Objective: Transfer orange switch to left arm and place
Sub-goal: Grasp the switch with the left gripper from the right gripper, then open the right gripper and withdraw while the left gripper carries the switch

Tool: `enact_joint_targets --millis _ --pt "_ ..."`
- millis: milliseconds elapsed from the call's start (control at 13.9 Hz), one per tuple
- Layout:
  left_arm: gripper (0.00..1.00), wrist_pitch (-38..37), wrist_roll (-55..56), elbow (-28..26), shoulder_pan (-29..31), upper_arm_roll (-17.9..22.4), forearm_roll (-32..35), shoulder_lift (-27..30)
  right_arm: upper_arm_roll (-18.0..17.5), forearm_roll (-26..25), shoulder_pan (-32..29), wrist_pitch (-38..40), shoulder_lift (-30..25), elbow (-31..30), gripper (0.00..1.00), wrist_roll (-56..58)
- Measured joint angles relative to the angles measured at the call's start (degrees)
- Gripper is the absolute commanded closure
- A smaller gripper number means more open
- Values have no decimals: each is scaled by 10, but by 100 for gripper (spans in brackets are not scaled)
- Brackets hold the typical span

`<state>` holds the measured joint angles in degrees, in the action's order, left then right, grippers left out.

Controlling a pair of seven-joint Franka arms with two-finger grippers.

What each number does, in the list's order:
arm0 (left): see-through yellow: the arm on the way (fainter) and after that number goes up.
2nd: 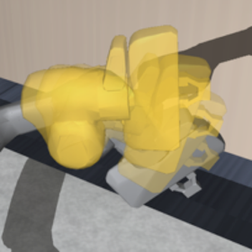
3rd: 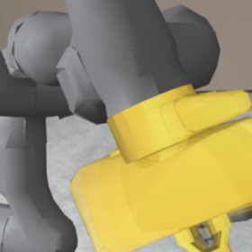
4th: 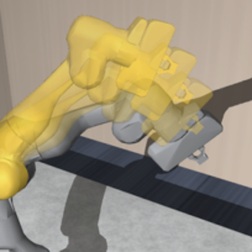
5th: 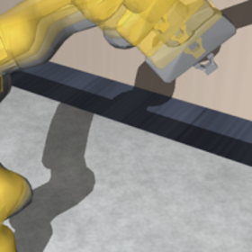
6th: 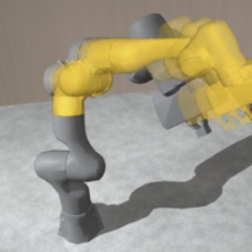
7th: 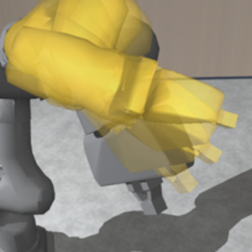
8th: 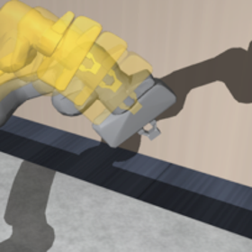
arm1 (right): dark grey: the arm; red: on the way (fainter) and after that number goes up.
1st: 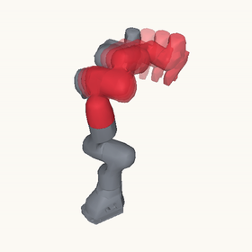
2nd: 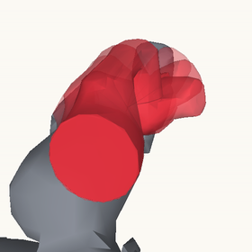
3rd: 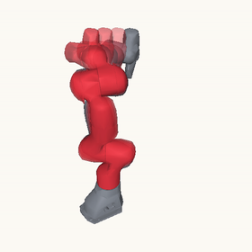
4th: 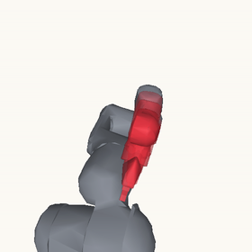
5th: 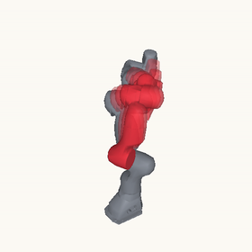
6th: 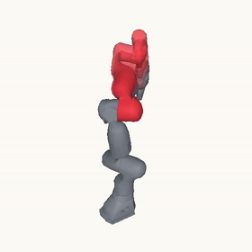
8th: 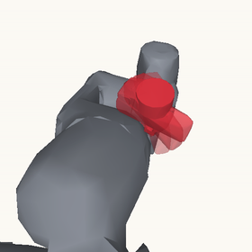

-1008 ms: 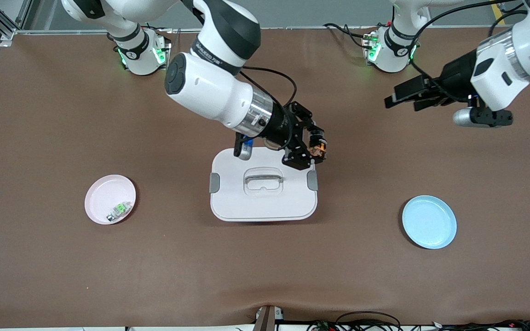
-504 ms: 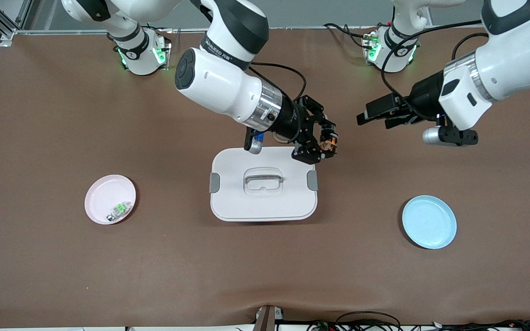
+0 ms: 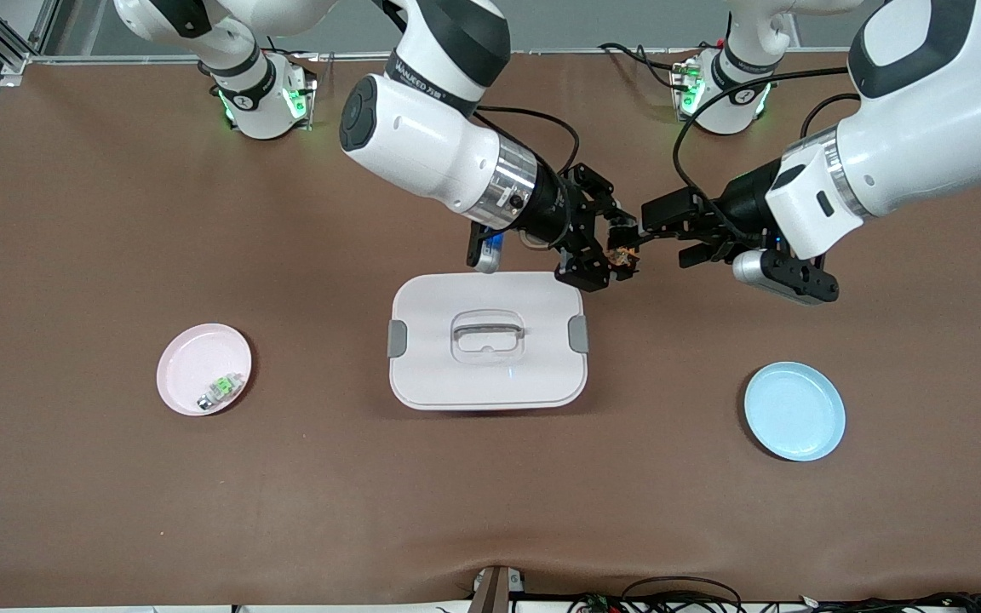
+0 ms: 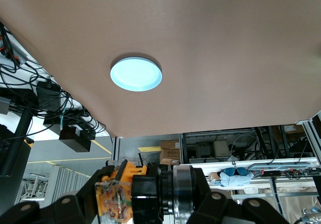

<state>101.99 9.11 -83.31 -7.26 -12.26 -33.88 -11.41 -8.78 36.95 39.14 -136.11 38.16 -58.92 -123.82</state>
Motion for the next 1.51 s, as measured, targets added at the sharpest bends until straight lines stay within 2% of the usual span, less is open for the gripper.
enact_joint_targets --millis 432,792,1152,1440,1512 --pt "18 0 -48 0 0 0 -5 -3 0 0 0 0 1 11 100 -9" --pt "32 -1 -49 0 -2 -8 -9 -6 0 0 0 -1 1 24 100 -17" --pt "63 -1 -49 3 -4 -12 -16 -8 0 0 0 -3 2 29 100 -23" --pt "100 0 -46 6 -4 -13 -20 -8 -1 0 1 -6 6 30 100 -24" --pt "100 0 -46 6 -4 -13 -20 -8 -1 0 1 -6 6 30 78 -24"
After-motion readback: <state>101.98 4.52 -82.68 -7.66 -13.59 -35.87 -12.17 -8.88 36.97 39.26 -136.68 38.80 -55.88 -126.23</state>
